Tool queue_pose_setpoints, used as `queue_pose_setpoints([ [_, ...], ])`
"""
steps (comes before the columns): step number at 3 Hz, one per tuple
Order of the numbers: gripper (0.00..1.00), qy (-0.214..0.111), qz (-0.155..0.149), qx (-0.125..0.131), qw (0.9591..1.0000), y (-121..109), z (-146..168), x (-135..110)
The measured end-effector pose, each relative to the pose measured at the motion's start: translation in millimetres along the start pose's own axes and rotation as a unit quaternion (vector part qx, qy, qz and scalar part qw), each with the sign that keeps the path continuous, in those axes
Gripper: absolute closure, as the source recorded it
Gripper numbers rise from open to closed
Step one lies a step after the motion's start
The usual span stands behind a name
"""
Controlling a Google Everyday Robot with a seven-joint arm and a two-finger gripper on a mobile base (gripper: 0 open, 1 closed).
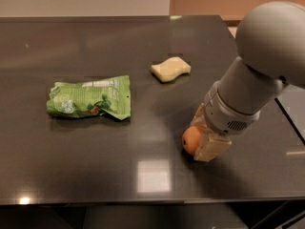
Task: Move orange near green rice chip bag
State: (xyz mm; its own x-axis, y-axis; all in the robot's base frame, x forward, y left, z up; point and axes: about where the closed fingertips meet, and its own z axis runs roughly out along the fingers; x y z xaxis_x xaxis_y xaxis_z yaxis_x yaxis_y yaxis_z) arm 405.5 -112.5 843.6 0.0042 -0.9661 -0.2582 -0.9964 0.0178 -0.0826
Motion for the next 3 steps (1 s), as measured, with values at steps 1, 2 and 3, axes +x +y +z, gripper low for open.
queue_pose_setpoints([
  [1, 0.88, -0.003, 0.003, -0.007, 1.0, -11, -12, -20],
  [2, 1.0, -0.007, -0.002, -0.01, 0.9999, -25, -18, -49],
  [3, 1.0, -0.012, -0.012, -0.015, 0.9997, -33, -11, -78],
])
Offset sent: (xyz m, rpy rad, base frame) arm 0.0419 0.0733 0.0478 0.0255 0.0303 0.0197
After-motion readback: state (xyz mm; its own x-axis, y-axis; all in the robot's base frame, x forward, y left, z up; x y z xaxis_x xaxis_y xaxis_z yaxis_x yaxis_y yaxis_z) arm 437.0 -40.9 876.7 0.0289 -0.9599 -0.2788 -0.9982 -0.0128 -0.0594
